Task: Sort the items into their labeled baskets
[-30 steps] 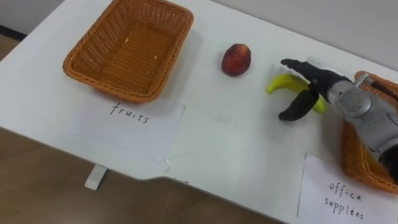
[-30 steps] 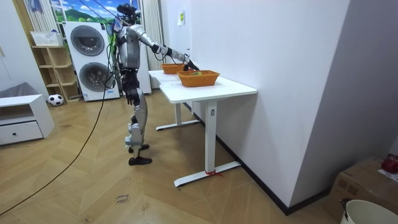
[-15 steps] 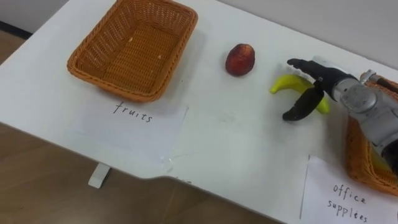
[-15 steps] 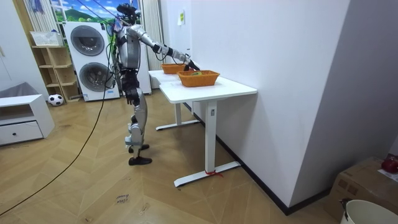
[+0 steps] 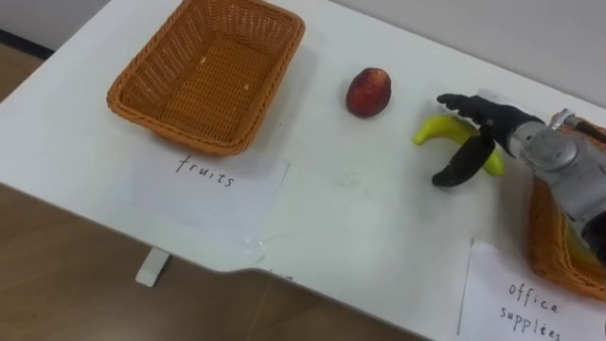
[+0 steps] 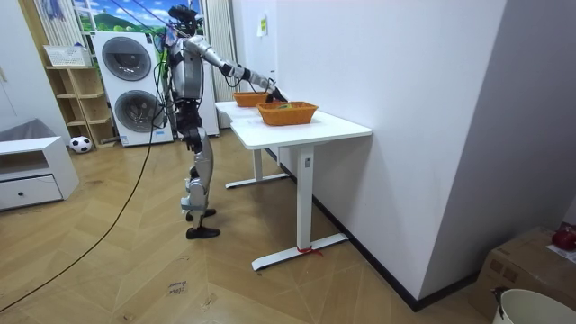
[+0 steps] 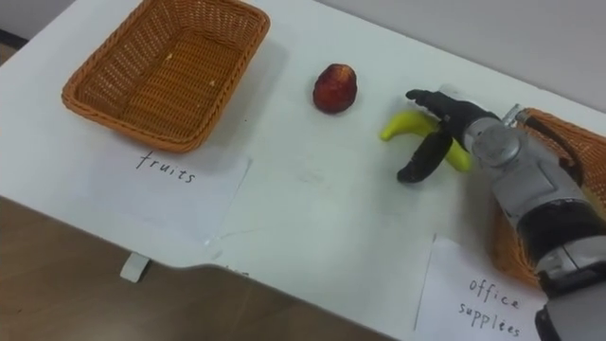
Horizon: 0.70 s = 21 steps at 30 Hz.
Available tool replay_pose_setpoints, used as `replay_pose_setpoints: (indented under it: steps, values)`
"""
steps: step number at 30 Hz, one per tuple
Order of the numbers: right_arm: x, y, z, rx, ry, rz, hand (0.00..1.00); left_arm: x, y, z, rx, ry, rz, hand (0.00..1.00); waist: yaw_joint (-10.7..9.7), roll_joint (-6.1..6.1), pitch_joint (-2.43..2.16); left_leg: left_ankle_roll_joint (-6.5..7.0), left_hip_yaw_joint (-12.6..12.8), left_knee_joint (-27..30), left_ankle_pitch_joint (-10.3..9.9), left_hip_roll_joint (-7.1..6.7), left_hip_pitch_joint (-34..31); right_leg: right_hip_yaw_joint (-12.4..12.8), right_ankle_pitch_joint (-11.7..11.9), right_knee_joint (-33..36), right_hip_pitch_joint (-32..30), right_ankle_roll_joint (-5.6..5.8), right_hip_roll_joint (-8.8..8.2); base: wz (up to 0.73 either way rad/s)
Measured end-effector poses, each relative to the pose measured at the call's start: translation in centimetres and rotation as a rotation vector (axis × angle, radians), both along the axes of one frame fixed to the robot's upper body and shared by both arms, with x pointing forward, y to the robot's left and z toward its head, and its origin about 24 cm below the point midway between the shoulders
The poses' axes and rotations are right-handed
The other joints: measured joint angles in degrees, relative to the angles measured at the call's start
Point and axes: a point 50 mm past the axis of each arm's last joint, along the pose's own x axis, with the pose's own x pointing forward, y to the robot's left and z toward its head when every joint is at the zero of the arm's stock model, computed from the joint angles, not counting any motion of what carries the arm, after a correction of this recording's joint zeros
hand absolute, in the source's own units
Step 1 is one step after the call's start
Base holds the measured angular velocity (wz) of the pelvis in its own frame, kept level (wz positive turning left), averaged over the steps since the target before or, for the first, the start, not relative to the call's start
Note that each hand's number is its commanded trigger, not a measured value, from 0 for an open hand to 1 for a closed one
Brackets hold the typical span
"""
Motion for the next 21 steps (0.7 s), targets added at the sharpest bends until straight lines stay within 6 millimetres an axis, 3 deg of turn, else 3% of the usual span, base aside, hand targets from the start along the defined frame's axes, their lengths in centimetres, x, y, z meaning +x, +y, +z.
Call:
replay_pose_setpoints:
  steps: [8,21]
  values:
    - [-0.5,0.3,-1.2,0.020,0.100,0.034,0.00,0.0,-0.3,-0.1,-0.023,0.014,-0.032,0.00,0.0,0.04,0.04,0.00,-0.1,0.1,0.0,0.02,0.9,-0.1,0.1,0.0,0.9,-0.10,0.06,0.00]
    - [-0.5,0.4,-1.2,0.023,0.113,0.043,0.00,0.2,-0.6,-0.2,-0.039,0.022,-0.060,0.00,0.2,-0.14,-0.08,0.00,-0.2,0.1,0.0,0.17,0.9,-0.1,0.3,0.0,0.9,-0.18,0.25,0.00]
